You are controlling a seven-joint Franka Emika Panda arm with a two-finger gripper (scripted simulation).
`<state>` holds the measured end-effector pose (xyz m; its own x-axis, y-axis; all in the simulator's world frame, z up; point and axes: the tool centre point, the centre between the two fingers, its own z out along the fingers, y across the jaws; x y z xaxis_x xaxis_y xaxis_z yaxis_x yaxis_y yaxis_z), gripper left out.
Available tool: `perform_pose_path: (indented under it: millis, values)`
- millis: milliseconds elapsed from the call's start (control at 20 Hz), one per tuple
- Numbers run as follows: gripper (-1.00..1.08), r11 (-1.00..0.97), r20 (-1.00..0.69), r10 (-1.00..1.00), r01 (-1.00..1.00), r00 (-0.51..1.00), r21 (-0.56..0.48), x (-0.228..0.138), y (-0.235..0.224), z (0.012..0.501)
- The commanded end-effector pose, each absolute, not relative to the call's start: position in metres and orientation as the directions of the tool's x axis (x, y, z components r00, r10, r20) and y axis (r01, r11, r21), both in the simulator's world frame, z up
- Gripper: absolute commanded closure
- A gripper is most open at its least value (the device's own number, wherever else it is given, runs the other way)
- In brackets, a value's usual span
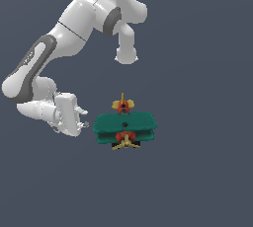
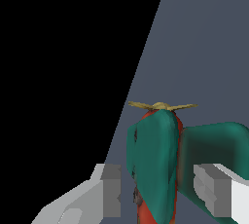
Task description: Pick up the object and move it to a goal position.
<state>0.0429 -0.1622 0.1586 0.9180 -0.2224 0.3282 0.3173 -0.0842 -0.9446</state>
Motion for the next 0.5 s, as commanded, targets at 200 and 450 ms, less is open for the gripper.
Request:
perform_pose_path:
  millis: [200,450]
  values:
    - [-0.20,-0.075,0.313,-0.214,0.304,0.925,-0.950,0.0420,-0.1532,0.1414]
    - [-0.20,-0.076,0.314,-0.212,0.305,0.925,-0.949,0.0421,-0.1524,0.1417]
